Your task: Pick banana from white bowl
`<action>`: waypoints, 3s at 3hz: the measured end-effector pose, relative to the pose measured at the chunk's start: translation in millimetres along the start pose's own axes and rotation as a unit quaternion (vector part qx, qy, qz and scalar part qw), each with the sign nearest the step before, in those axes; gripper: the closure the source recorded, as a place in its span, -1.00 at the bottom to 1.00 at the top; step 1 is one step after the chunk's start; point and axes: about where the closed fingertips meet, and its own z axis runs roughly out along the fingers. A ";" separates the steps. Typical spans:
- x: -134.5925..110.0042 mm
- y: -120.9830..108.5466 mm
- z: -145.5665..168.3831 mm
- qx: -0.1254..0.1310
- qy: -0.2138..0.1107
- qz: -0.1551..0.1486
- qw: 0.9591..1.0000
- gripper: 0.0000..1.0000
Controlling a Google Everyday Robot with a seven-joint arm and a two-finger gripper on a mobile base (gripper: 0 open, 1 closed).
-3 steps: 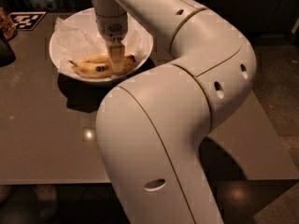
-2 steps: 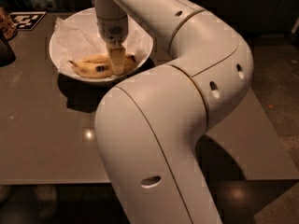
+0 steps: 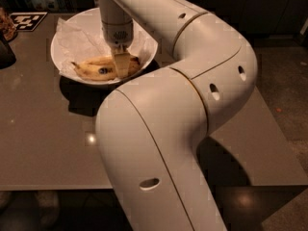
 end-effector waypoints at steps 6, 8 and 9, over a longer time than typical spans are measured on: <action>-10.4 83.6 -98.2 0.148 -0.075 -0.075 0.983 1.00; -13.0 119.4 -128.5 0.189 -0.113 -0.113 0.969 1.00; -12.3 130.3 -138.9 0.203 -0.127 -0.126 0.963 1.00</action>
Offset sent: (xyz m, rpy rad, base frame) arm 0.0000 0.0000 0.0000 0.0000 0.0000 0.0000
